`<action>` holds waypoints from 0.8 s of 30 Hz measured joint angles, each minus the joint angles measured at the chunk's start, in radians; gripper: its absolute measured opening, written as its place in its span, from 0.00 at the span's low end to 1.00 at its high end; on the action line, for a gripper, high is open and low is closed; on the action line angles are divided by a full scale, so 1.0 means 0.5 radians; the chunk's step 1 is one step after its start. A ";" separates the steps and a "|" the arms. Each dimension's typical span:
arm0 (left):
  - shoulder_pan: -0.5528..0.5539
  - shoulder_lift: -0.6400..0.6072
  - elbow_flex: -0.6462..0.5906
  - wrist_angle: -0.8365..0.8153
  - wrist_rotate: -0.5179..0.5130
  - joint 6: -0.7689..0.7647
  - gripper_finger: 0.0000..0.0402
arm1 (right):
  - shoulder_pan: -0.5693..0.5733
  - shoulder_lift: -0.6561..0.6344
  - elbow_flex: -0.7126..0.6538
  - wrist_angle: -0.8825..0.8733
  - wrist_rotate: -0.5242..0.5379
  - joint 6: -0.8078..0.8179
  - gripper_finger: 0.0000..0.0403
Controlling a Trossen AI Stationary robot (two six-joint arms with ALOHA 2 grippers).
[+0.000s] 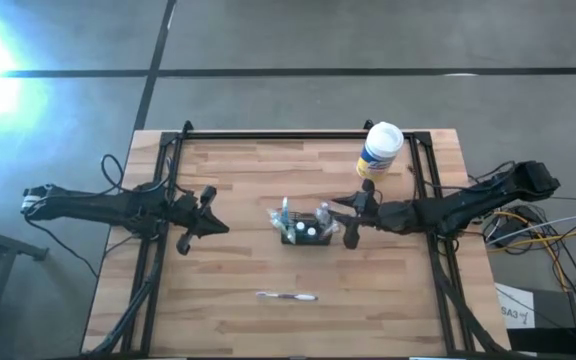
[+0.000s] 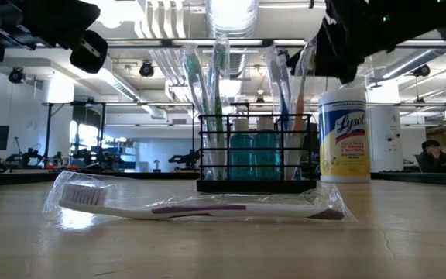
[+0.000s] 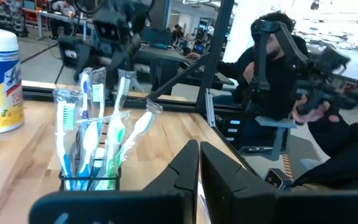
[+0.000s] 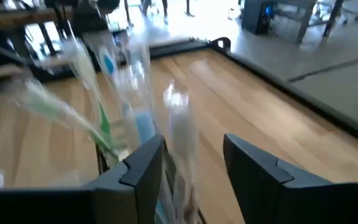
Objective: Pick & Place toothbrushing station
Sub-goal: Put the purple toothbrush into the black mesh organizer
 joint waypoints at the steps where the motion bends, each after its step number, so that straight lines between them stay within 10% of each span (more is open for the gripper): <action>1: 0.000 0.000 0.000 -0.006 0.013 0.004 0.05 | 0.000 -0.032 0.007 0.004 0.001 -0.034 0.42; 10: 0.000 0.000 0.000 -0.011 0.028 0.093 0.05 | 0.315 -0.213 0.533 -0.466 0.008 -0.480 0.41; 17: 0.000 0.004 0.000 -0.012 0.027 0.306 0.05 | 0.556 0.260 1.248 -1.698 -0.087 0.129 0.43; 24: 0.000 0.004 0.000 -0.011 0.015 0.447 0.05 | 0.752 0.836 1.763 -2.003 -0.137 0.375 0.43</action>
